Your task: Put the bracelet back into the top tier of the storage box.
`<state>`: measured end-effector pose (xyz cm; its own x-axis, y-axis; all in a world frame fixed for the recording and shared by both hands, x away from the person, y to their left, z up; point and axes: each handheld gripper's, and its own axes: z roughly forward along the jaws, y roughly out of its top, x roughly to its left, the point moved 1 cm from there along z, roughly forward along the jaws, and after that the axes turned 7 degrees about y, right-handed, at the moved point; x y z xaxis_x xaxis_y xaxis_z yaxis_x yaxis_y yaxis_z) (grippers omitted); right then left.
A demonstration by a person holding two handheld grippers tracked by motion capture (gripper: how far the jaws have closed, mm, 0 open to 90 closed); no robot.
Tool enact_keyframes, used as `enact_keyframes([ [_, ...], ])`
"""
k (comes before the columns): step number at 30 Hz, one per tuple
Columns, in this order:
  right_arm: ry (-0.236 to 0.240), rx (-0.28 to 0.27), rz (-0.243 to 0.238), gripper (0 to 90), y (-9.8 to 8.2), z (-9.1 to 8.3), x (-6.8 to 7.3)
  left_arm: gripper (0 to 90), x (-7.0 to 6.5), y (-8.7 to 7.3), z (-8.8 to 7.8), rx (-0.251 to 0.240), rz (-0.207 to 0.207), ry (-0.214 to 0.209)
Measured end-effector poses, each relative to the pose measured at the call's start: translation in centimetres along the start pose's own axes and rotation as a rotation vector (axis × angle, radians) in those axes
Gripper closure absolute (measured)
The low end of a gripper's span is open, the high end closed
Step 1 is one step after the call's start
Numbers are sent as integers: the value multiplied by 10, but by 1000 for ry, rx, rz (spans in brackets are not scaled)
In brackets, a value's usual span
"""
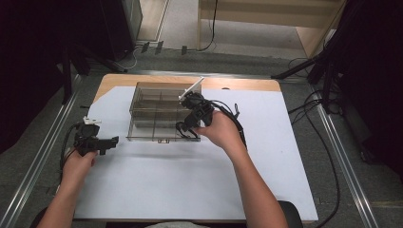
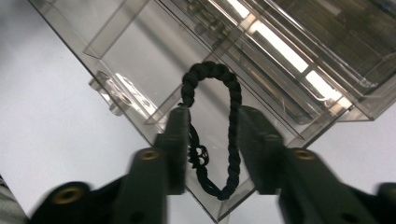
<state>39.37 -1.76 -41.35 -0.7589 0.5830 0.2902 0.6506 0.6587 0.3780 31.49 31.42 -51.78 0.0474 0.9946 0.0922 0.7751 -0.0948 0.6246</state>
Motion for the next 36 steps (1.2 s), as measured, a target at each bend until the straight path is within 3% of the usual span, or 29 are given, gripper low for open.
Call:
enact_keyframes([
  [1, 0, 0, 0, 709, 0, 0, 0, 148, 0, 0, 0, 0, 0, 0],
  [3, 4, -9, 0, 820, 2, 1, 2, 148, 1, -1, -1, -1, -3, 3],
  [7, 9, -6, -18, 883, 6, 4, 5, 148, 5, -4, -3, 2, -11, 10],
  [15, 14, -27, -49, 900, 12, 9, 13, 148, 8, -8, -5, 4, -20, 18],
  [21, 26, -7, -57, 900, 15, 17, 18, 148, 9, -9, -6, 4, -24, 22],
  [36, 29, 30, -31, 900, 13, 24, 9, 148, 10, -10, -6, 5, -29, 20],
])
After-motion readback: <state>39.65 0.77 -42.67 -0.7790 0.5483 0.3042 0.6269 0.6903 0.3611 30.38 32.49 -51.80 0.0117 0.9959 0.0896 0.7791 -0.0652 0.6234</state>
